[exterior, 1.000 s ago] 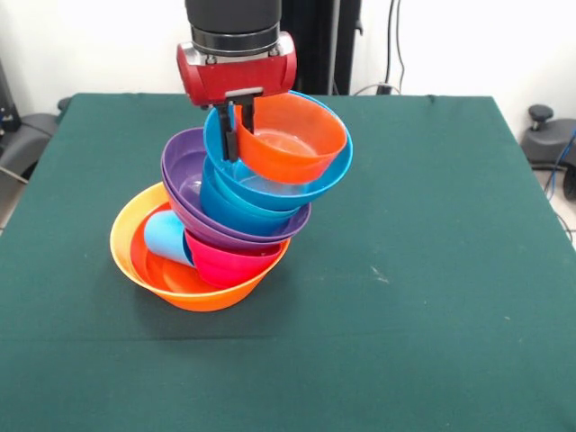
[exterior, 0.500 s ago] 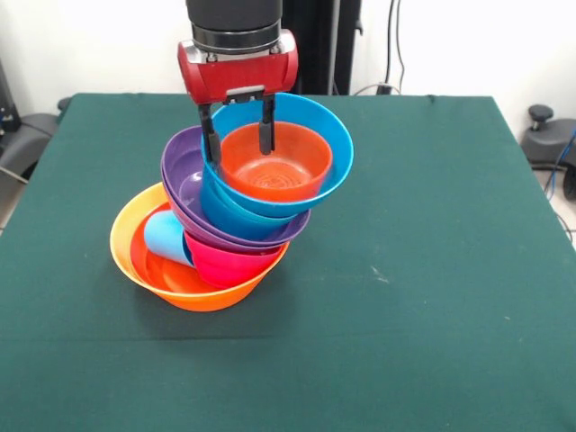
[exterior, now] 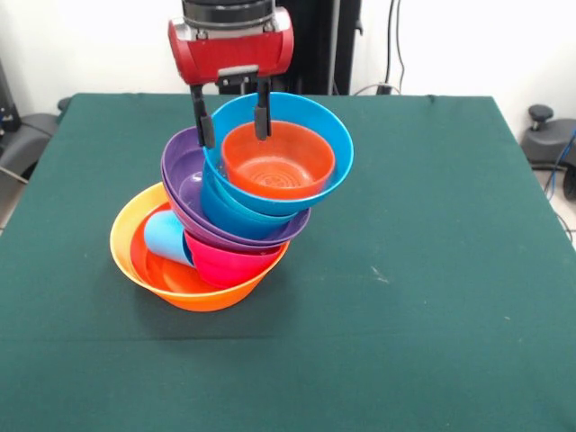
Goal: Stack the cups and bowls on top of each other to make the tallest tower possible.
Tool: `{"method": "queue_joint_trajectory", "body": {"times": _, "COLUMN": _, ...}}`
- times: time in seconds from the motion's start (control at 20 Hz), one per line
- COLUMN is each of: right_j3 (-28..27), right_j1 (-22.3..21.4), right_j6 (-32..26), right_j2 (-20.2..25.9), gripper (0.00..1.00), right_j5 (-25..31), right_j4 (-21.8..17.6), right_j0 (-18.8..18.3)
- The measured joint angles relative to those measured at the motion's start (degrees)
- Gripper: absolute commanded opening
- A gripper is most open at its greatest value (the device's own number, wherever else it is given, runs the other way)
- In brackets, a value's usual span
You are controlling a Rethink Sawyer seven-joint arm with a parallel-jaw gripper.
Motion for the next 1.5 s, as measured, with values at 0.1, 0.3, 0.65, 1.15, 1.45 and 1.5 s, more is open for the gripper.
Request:
{"method": "queue_joint_trajectory", "body": {"times": 0.1, "right_j3": -0.02, "right_j1": -0.83, "right_j6": 0.00, "right_j2": 0.51, "gripper": 1.00, "right_j5": 0.92, "right_j4": 0.77, "right_j0": -0.33}}
{"method": "queue_joint_trajectory", "body": {"times": 0.3, "right_j3": -0.05, "right_j1": -2.16, "right_j6": 0.00, "right_j2": 1.34, "gripper": 1.00, "right_j5": 3.33, "right_j4": 1.94, "right_j0": -0.83}}
{"method": "queue_joint_trajectory", "body": {"times": 0.65, "right_j3": -2.51, "right_j1": -3.89, "right_j6": 0.00, "right_j2": 2.37, "gripper": 1.00, "right_j5": 9.39, "right_j4": 3.23, "right_j0": -1.26}}
{"method": "queue_joint_trajectory", "body": {"times": 1.15, "right_j3": -9.30, "right_j1": -2.64, "right_j6": 0.00, "right_j2": 2.44, "gripper": 1.00, "right_j5": 9.65, "right_j4": 3.13, "right_j0": 1.06}}
{"method": "queue_joint_trajectory", "body": {"times": 1.45, "right_j3": -13.26, "right_j1": -2.24, "right_j6": 0.00, "right_j2": 2.39, "gripper": 1.00, "right_j5": 11.33, "right_j4": 3.14, "right_j0": 3.19}}
{"method": "queue_joint_trajectory", "body": {"times": 1.5, "right_j3": -13.51, "right_j1": -2.24, "right_j6": 0.00, "right_j2": 2.39, "gripper": 1.00, "right_j5": 11.57, "right_j4": 3.14, "right_j0": 3.30}}
